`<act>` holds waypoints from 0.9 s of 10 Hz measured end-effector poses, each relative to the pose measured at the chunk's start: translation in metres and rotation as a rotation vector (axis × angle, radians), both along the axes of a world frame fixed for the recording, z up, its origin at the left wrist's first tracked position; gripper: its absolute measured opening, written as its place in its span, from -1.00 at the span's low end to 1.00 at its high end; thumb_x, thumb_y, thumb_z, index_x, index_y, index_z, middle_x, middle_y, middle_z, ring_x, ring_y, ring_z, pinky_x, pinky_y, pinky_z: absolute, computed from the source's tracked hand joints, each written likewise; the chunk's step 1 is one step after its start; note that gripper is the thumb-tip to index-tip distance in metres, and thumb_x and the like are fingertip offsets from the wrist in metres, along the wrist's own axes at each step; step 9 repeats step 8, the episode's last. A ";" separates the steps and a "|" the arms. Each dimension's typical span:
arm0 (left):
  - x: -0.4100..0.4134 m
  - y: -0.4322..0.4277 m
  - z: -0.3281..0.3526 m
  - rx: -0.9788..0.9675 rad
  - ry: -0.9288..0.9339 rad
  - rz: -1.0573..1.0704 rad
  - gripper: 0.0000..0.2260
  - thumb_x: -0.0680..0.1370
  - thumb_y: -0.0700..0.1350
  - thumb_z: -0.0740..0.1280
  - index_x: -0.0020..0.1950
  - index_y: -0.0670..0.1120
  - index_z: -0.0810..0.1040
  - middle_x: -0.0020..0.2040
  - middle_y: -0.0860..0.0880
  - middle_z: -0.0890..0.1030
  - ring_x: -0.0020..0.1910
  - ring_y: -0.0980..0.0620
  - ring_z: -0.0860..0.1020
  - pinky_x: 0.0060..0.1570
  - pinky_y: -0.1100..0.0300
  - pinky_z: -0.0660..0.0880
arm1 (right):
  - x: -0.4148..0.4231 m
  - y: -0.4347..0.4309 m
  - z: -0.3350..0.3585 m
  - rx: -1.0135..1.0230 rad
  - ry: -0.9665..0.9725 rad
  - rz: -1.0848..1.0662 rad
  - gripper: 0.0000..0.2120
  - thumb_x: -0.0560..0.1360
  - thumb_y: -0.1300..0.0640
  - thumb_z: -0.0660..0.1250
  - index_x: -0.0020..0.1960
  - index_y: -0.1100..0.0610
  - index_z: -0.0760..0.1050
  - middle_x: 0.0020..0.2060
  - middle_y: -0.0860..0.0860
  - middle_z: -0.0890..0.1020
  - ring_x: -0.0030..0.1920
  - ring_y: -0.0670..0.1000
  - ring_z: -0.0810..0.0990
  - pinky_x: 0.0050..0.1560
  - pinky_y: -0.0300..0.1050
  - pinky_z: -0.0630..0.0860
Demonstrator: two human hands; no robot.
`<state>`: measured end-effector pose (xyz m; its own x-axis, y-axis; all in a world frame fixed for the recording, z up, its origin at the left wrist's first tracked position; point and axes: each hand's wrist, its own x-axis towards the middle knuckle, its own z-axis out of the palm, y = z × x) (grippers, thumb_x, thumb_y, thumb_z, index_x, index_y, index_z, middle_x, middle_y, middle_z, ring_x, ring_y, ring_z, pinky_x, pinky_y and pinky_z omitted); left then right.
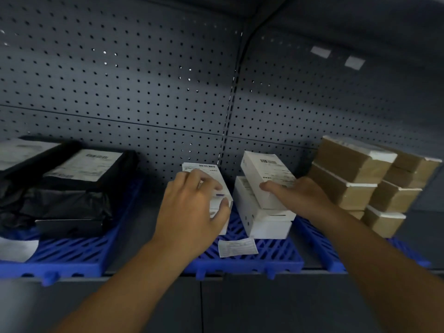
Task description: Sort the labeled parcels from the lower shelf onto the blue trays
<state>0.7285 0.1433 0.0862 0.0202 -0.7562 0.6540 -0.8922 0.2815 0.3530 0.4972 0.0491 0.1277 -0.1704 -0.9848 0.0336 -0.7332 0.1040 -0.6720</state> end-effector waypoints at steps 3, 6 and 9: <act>-0.017 -0.014 0.006 0.029 0.029 0.022 -0.53 0.56 0.07 0.37 0.43 -0.04 0.46 0.25 0.00 0.59 0.25 -0.07 0.47 0.28 0.02 0.38 | -0.001 -0.012 -0.005 0.058 0.091 0.068 0.26 0.08 -0.65 0.31 0.55 0.11 0.28 0.39 0.10 0.46 0.32 0.18 0.49 0.26 0.11 0.53; -0.028 -0.015 0.011 0.050 -0.012 0.014 -0.52 0.55 0.11 0.32 0.43 -0.04 0.47 0.28 0.01 0.58 0.28 -0.06 0.46 0.30 0.01 0.36 | -0.010 0.007 0.007 0.029 0.060 0.108 0.29 0.13 -0.75 0.10 0.66 -0.05 -0.06 0.61 0.05 0.07 0.59 0.19 0.10 0.51 0.25 0.20; -0.043 -0.001 0.001 0.055 -0.048 0.009 -0.51 0.56 0.11 0.33 0.45 -0.04 0.43 0.28 0.01 0.56 0.30 -0.07 0.46 0.33 0.03 0.33 | -0.025 0.033 -0.003 -0.243 0.178 0.248 -0.02 0.30 -0.61 0.23 0.58 -0.19 0.12 0.28 -0.18 0.18 0.45 -0.03 0.15 0.32 -0.05 0.14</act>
